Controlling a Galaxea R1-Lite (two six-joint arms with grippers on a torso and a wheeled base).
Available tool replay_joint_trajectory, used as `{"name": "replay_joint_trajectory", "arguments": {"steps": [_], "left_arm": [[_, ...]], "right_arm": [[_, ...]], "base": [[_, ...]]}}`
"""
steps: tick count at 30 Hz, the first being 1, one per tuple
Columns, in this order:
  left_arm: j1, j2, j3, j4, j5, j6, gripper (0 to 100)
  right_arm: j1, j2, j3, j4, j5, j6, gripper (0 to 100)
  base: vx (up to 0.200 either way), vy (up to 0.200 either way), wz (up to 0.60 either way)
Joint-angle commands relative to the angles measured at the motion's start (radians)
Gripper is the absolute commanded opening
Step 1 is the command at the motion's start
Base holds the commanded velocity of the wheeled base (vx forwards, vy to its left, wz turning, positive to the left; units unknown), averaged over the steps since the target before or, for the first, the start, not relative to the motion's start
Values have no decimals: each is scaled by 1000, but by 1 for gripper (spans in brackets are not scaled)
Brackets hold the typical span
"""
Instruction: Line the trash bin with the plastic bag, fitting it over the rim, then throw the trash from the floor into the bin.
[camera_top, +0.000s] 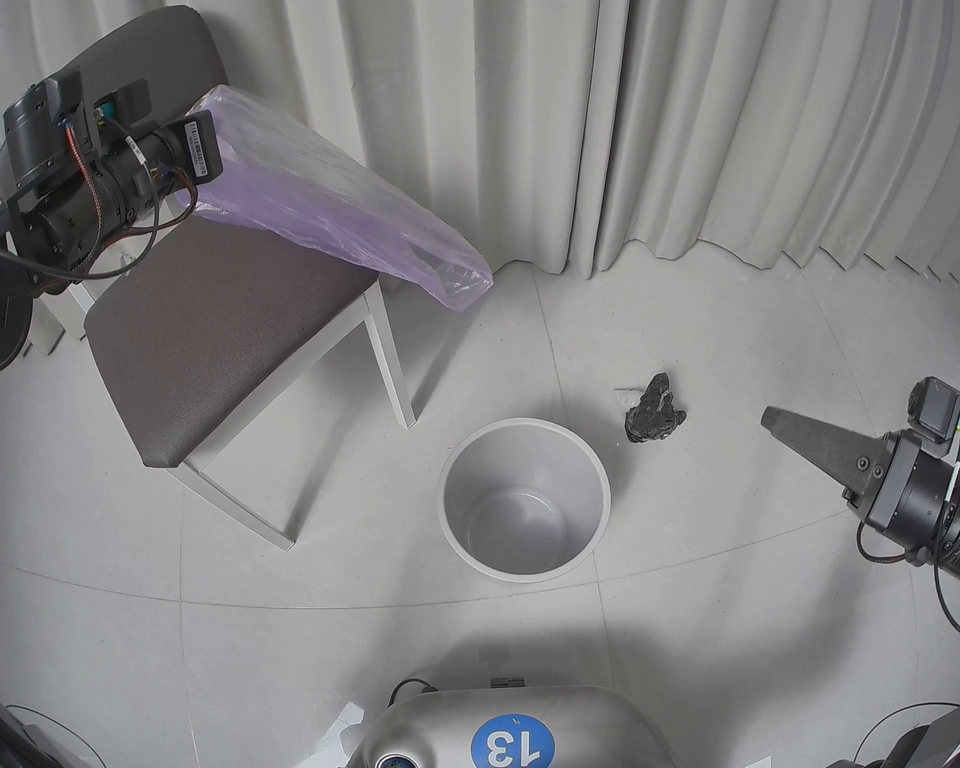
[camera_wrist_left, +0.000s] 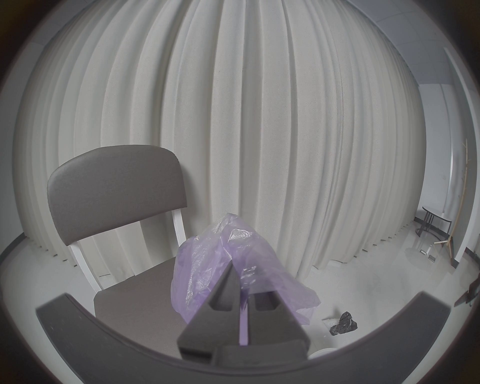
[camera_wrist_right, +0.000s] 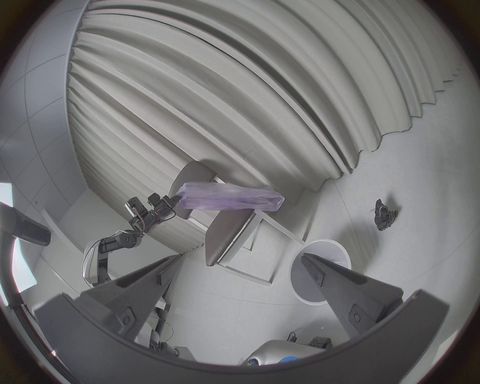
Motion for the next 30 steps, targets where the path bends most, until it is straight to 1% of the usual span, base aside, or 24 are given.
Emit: {"name": "replay_joint_trajectory", "arguments": {"steps": [1, 5, 9, 11, 12, 14, 15, 16, 17, 18, 19, 20, 21, 22, 23, 26, 28, 30], "left_arm": [[-11, 0, -13, 2, 0, 0, 0], [-41, -2, -22, 2, 2, 0, 0], [-80, 1, -34, 5, 23, -2, 0], [-81, 1, -34, 5, 25, -3, 0], [-107, 1, -50, 5, 37, -2, 0], [-118, 1, -61, 6, 39, -2, 0], [-138, 1, -73, 6, 46, -3, 0], [-138, 1, -73, 6, 46, -3, 0], [-181, -5, -67, -3, 80, -11, 0], [-181, -5, -67, -3, 80, -11, 0], [-216, -6, -61, -11, 121, -23, 0], [-221, -6, -59, -12, 129, -30, 0], [-244, -8, -51, -26, 167, -65, 0], [-261, -9, -44, -43, 187, -92, 0], [-290, -12, -22, -76, 210, -134, 0], [-319, -23, 33, -155, 229, -174, 0], [-376, -20, 117, -293, 236, -183, 0], [-394, -9, 157, -365, 238, -183, 0]], "right_arm": [[0, 13, 34, -2, 45, -31, 100], [2, 44, 41, -2, 51, -41, 100], [3, 54, 59, -4, 51, -54, 100], [3, 54, 59, -4, 51, -55, 100], [3, 61, 70, -1, 46, -92, 100], [3, 68, 73, 4, 42, -107, 100], [6, 79, 97, 2, 34, -147, 100], [6, 79, 97, 2, 34, -147, 100], [8, 97, 142, -2, 17, -273, 100], [8, 97, 142, -2, 17, -273, 100], [9, 110, 160, -2, -4, -345, 100], [11, 110, 162, -2, -11, -353, 100], [28, 111, 165, -1, -44, -365, 100], [48, 113, 165, 2, -72, -363, 100], [75, 122, 165, 2, -119, -363, 100], [107, 142, 163, -2, -193, -363, 100], [152, 180, 149, -5, -268, -353, 100], [161, 205, 143, -15, -291, -342, 100]], "base": [[0, 0, 0], [0, 0, 0], [0, 0, 0], [0, 0, 0], [0, 0, 0], [0, 0, 0], [0, 0, 0], [0, 0, 0], [0, 0, 0], [0, 0, 0], [0, 0, 0], [0, 0, 0], [0, 0, 0], [0, 0, 0], [0, 0, 0], [0, 0, 0], [0, 0, 0], [0, 0, 0]]}}
